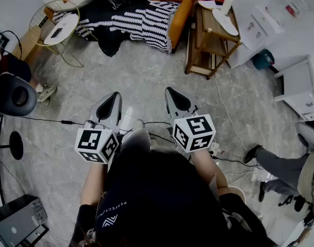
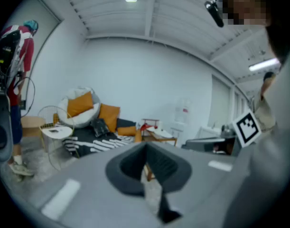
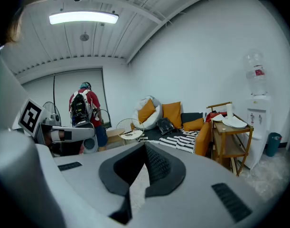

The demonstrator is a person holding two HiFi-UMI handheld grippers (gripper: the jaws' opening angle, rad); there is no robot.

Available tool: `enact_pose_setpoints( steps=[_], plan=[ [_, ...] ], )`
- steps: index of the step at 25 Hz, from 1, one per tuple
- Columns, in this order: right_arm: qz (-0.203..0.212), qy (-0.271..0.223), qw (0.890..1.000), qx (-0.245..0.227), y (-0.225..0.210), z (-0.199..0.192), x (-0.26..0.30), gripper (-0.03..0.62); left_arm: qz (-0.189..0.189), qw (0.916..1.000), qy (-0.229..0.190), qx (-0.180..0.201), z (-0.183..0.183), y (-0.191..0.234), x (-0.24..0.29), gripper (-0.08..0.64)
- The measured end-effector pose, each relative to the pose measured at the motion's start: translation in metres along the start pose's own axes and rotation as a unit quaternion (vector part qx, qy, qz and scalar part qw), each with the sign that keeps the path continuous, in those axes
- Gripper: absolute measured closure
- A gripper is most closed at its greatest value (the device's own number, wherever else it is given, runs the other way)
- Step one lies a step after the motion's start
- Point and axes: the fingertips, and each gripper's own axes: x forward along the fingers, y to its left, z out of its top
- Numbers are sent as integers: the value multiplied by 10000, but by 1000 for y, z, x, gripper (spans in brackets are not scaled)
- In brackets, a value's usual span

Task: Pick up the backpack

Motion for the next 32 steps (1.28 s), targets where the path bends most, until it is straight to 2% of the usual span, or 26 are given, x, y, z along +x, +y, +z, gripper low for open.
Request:
enact_pose_setpoints(
  steps=[9, 20, 25, 27, 32],
  plan=[
    [149, 117, 9994, 280, -17, 2, 40, 597, 36, 9999, 6, -96, 1, 23, 41, 554],
    [285, 205, 9992, 209, -40, 32, 155, 595, 211, 9992, 46, -327, 20, 112, 125, 554],
    [218, 236, 9992, 221, -55, 60, 219, 595, 26, 9986, 291, -438, 36, 158, 173, 555],
    [256, 253, 9991, 236, -58, 71, 244, 595, 19, 9983, 307, -485, 44, 175, 189, 555],
    [412, 380, 9980, 303, -58, 79, 300, 595, -283, 9972, 256, -645, 57, 210, 221, 554]
  ],
)
